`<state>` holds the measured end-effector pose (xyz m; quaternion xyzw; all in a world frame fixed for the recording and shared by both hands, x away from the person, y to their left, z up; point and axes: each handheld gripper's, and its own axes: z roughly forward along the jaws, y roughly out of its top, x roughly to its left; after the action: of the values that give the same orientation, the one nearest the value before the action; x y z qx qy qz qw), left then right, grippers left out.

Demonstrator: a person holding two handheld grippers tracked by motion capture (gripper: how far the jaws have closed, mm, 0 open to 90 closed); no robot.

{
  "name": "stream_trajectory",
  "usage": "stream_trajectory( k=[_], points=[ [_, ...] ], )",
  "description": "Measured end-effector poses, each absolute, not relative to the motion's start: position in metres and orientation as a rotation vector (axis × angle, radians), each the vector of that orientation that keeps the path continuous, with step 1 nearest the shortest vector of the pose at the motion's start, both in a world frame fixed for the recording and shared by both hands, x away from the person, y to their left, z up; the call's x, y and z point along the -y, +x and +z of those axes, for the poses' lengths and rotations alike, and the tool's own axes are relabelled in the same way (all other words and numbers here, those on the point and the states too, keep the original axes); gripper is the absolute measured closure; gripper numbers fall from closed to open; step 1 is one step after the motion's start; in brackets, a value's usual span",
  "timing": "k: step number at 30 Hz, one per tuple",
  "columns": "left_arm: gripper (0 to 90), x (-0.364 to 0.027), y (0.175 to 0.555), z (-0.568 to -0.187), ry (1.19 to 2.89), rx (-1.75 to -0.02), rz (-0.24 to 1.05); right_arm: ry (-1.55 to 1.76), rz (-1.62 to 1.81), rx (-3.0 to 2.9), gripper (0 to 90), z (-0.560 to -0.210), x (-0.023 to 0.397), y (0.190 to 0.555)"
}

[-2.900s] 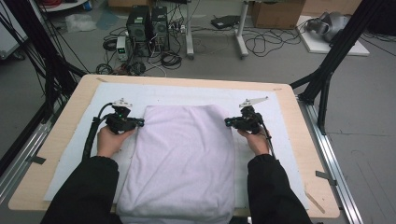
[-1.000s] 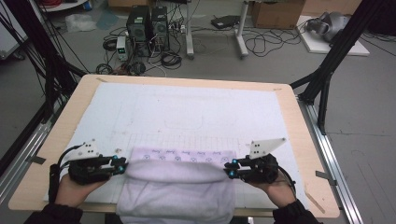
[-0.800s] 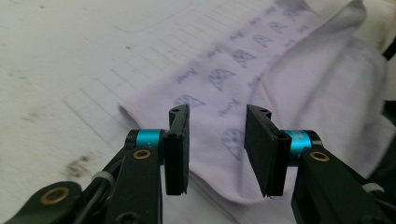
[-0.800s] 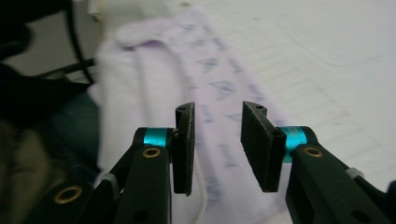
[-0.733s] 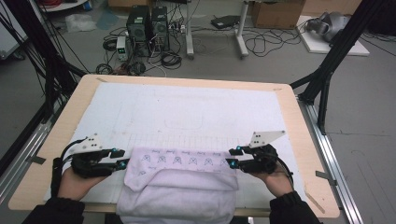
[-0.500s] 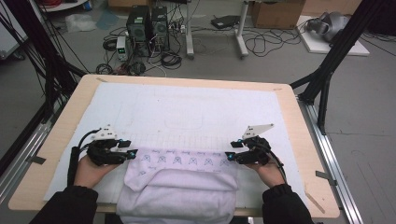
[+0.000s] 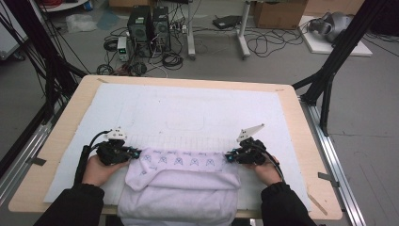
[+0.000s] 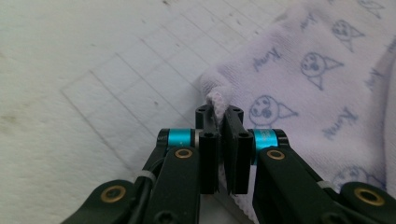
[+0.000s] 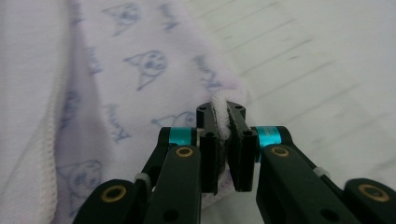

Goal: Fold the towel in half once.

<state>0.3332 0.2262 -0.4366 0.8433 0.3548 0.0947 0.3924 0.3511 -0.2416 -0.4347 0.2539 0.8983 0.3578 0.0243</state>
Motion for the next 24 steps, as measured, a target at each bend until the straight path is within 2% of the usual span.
stream_trajectory(
  k=[6, 14, 15, 16, 17, 21, 24],
  points=[
    [86.0, -0.217, 0.371, -0.412, 2.052, -0.979, 0.378, 0.798, 0.991, -2.714, 85.5, -0.416, 0.236, 0.394],
    [85.8, -0.212, 0.426, -0.345, 2.006, -1.011, 0.537, 0.882, 0.984, -2.521, 85.5, -0.337, 0.239, 0.460],
    [84.8, -0.213, 0.430, -0.342, 1.999, -1.016, 0.528, 0.892, 0.987, -2.526, 83.9, -0.331, 0.240, 0.466],
    [77.9, -0.214, 0.433, -0.343, 2.009, -1.053, 0.518, 0.923, 1.002, -2.512, 75.4, -0.328, 0.240, 0.470],
    [67.3, -0.215, 0.433, -0.346, 2.022, -1.064, 0.519, 0.946, 1.025, -2.471, 63.3, -0.330, 0.242, 0.472],
    [57.3, -0.228, 0.426, -0.368, 2.034, -1.104, 0.474, 0.964, 1.070, -2.490, 55.1, -0.354, 0.246, 0.462],
    [56.6, -0.233, 0.414, -0.384, 2.047, -1.091, 0.430, 0.945, 1.092, -2.527, 53.5, -0.368, 0.247, 0.447]
  ],
)
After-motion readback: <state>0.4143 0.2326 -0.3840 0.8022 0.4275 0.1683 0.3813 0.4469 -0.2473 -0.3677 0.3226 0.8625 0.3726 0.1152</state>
